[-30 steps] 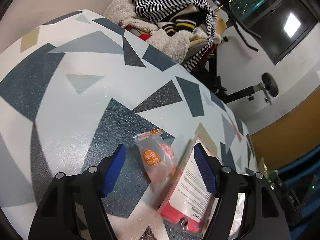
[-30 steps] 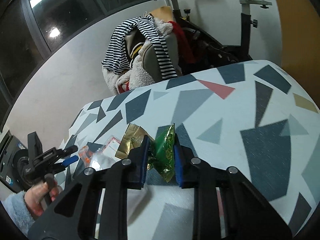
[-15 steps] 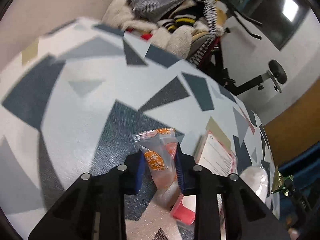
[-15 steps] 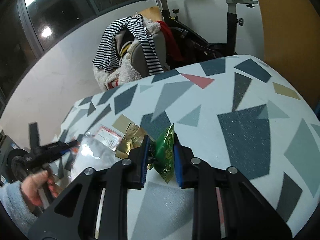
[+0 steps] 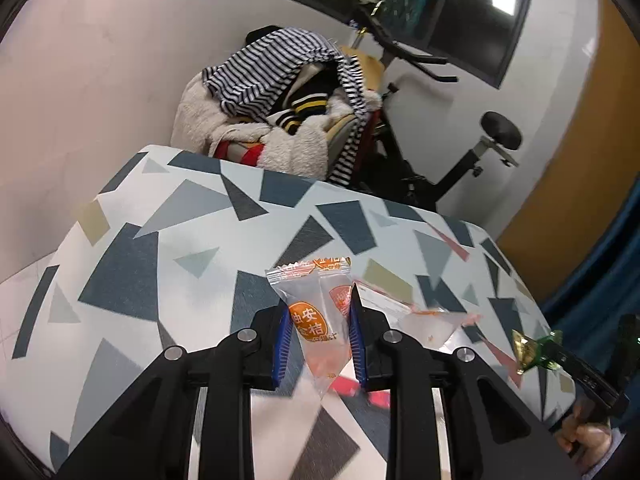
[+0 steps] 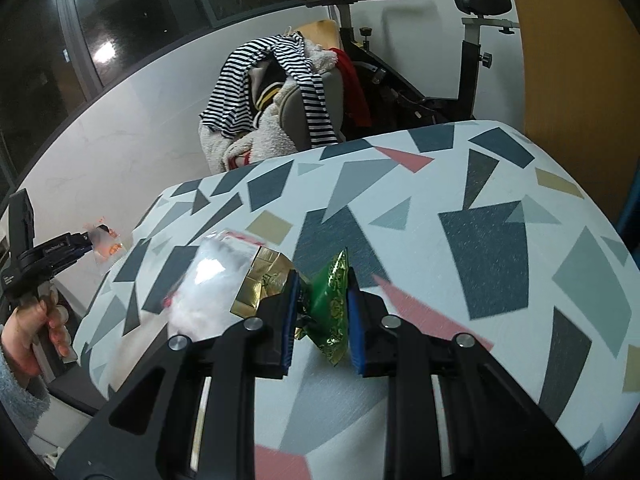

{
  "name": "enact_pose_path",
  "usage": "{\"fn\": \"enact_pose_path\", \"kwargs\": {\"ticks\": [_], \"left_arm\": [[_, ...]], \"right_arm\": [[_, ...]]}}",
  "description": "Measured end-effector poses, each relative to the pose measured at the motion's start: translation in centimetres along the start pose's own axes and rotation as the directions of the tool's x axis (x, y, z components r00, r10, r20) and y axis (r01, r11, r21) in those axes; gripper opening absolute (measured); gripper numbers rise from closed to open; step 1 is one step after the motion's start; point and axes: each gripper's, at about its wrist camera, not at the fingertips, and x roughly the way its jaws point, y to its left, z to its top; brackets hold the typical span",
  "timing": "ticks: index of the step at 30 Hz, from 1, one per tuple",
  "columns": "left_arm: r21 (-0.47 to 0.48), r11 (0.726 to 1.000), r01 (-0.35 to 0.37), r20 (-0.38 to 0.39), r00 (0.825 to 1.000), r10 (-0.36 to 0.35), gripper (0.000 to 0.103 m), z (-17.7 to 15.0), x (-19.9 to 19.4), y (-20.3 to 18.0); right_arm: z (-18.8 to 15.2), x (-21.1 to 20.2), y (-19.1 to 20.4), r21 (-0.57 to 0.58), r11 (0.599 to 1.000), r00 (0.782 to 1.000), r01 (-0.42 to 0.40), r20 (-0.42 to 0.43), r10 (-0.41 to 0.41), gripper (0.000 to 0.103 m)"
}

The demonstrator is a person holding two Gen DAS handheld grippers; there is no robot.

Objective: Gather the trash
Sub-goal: 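Grasp the orange-printed candy packet with the left tool while the right tool holds the wrappers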

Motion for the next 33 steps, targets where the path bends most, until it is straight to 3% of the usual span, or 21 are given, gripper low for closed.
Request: {"fn": "enact_pose_path", "kwargs": {"ticks": [5,17,27,33], "left_arm": [[0.046,0.998,0.037,-0.004,0.999,-0.037,0.025,-2.3,-3.2,-1.5],[0.145,0.98,0.135,-0.054,0.99,-0.128,0.025,-11.2,-9.3,-5.2],[0.248,0.955,0.164,-0.159,0.979,-0.127,0.025,-20.1,-9.7,-6.9],[0.274,0.946,0.176,-0.228,0.967,-0.114,0.026,-23.4,-8.3,-7.3]], "right_arm": [[-1.4,-1.5,1.4,-0.016,1.0,1.0,-0.019,0.0,0.019,0.025],[-6.7,-5.3,4.3,-0.058,0.995,0.997,-0.082,-0.01,0.081,0.025],[-11.6,-7.0,4.5,-0.042,0.992,0.992,-0.119,-0.041,0.117,0.025],[-13.6,-7.2,4.3,-0.025,0.992,0.991,-0.124,-0.061,0.123,0.025]]}}
